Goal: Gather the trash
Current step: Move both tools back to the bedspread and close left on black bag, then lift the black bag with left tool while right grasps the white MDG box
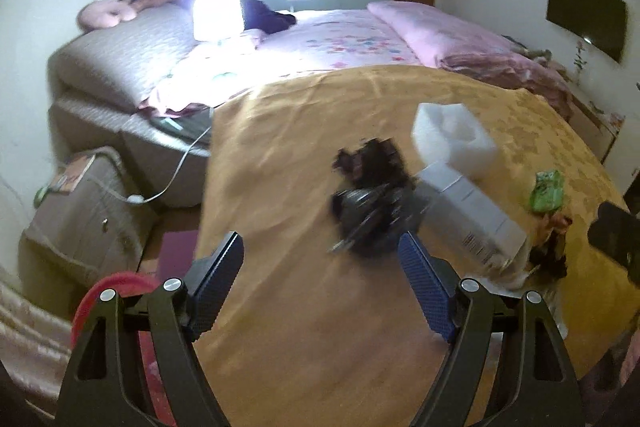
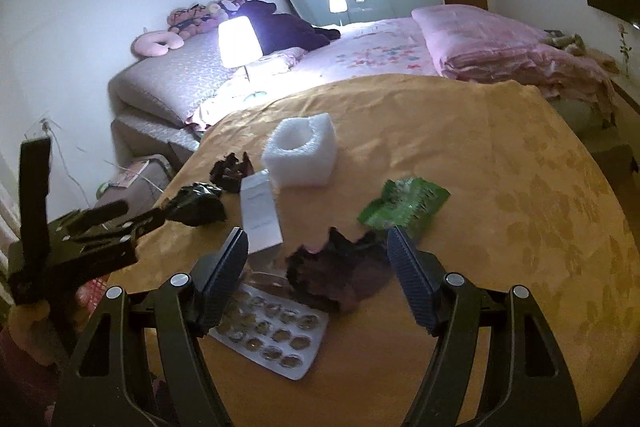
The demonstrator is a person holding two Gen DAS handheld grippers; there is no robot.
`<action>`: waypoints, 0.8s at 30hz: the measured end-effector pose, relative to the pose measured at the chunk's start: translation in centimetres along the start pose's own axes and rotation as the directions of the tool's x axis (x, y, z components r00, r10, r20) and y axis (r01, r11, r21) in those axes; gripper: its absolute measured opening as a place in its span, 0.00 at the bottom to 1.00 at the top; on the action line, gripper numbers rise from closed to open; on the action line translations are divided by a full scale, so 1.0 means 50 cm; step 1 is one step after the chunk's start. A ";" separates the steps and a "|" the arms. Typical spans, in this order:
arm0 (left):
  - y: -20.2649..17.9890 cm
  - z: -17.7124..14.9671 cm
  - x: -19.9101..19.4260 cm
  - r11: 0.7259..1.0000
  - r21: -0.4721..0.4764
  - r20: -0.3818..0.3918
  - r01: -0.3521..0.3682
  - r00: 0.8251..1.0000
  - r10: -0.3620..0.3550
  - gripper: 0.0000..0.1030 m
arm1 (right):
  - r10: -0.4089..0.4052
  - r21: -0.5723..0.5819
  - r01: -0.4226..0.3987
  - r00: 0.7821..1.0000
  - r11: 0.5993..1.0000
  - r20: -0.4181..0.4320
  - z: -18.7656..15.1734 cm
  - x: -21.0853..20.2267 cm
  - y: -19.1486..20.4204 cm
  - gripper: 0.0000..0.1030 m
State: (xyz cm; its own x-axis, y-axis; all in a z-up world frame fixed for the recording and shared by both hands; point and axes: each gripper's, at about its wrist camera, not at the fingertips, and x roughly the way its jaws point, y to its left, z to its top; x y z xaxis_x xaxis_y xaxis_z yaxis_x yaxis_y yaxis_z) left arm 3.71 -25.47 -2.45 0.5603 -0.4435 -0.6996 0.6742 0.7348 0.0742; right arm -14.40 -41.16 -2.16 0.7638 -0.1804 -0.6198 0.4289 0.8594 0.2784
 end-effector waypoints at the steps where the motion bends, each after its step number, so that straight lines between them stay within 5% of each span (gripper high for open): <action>1: -0.010 0.004 0.008 1.000 0.009 -0.001 0.003 1.000 -0.003 0.75 | 0.001 0.004 -0.001 1.000 1.000 -0.001 -0.002 0.000 -0.003 0.68; 14: -0.078 0.029 0.094 0.996 0.086 -0.037 0.022 0.999 -0.019 0.73 | -0.027 0.014 0.027 1.000 1.000 -0.014 -0.006 0.007 -0.040 0.68; 24: -0.085 0.027 0.109 0.992 0.126 -0.037 0.023 0.999 -0.018 0.33 | -0.024 -0.005 0.024 0.999 1.000 -0.033 -0.006 0.022 -0.033 0.68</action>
State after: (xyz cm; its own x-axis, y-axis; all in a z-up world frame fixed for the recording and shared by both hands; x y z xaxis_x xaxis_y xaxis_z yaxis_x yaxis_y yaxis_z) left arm 4.55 -31.71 -5.61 0.5295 -0.4374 -0.7268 0.7422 0.6538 0.1472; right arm -14.44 -42.64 -3.52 0.7368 -0.1853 -0.6502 0.4447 0.8572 0.2597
